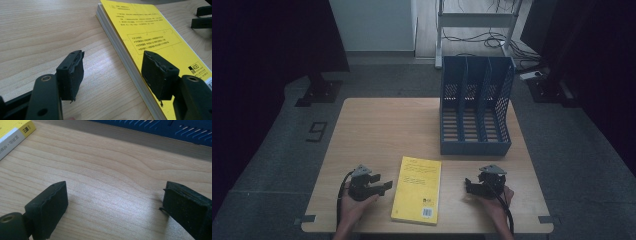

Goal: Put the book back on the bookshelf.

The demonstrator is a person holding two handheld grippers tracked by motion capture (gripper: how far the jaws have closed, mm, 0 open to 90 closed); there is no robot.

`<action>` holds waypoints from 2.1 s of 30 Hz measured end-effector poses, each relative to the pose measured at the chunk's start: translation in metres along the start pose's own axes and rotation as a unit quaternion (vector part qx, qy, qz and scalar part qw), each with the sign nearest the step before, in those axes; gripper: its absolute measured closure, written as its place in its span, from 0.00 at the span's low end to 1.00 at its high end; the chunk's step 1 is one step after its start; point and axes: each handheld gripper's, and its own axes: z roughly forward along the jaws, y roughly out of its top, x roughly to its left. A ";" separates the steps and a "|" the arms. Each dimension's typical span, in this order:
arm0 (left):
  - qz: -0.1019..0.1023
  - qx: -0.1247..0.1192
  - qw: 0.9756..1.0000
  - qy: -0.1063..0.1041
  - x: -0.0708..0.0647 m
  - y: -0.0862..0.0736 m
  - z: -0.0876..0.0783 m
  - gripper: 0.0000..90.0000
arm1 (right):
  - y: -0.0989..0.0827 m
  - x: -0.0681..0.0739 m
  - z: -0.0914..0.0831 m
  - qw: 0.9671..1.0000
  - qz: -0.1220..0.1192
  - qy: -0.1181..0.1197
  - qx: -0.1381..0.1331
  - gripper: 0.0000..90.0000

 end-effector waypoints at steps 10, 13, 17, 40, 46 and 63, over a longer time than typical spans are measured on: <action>-0.002 -0.003 1.000 -0.001 0.000 0.000 -0.003 0.38 | -0.003 0.000 -0.004 1.000 0.011 -0.011 -0.009 0.15; -0.003 -0.001 1.000 0.000 0.002 0.000 -0.002 0.38 | -0.003 0.000 -0.004 1.000 0.012 -0.013 -0.009 0.15; -0.005 0.001 1.000 0.001 0.003 0.000 -0.002 0.38 | -0.003 0.000 -0.004 1.000 0.014 -0.012 -0.008 0.16; -0.012 0.001 1.000 0.005 0.008 -0.001 -0.004 0.37 | 0.018 0.021 -0.029 0.997 0.019 0.030 -0.068 0.21; -0.013 -0.006 1.000 0.003 0.008 0.000 -0.007 0.37 | 0.026 0.034 -0.031 0.996 0.009 0.040 -0.075 0.21; -0.013 0.001 1.000 0.002 0.010 -0.001 -0.005 0.37 | 0.045 0.072 -0.023 0.993 -0.009 0.081 -0.088 0.22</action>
